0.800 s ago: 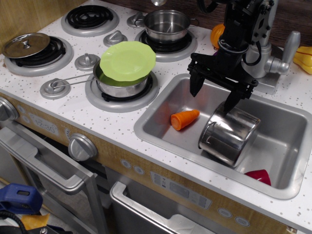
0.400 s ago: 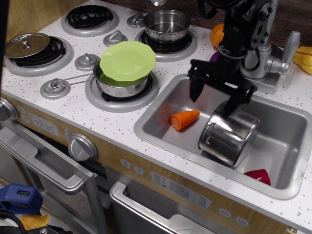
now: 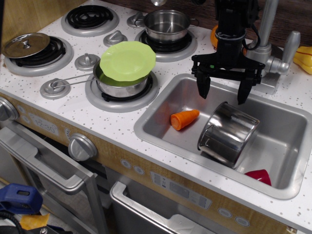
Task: Flip pot upright in sink
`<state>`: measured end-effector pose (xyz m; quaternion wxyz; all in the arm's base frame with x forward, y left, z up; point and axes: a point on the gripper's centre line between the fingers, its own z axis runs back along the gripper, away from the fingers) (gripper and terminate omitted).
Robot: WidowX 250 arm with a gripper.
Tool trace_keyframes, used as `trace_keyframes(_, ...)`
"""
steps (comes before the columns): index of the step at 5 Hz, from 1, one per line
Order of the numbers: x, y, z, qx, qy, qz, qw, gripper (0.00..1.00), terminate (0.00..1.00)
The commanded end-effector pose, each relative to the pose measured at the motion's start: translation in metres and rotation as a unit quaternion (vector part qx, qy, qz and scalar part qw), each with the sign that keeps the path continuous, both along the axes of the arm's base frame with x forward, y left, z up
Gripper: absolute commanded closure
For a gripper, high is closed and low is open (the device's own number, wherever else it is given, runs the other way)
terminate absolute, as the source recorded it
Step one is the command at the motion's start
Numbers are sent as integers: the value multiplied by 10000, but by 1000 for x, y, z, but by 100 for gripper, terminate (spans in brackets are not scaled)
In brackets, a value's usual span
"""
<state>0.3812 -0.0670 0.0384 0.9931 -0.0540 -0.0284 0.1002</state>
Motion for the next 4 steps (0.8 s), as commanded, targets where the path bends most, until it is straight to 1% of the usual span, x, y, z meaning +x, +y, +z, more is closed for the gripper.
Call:
trace_keyframes(1,2,4,18,-562,-697,95,9959,0,0)
trace_keyframes(2,-5,9,6,-1039,-859,319,9904,0,0)
trace_keyframes(3,-11,7,-5,-1406,-1026,456,9837,0,0)
trace_keyframes(4,-9,-5,-13,-1722,-1189,729,9752,0,0)
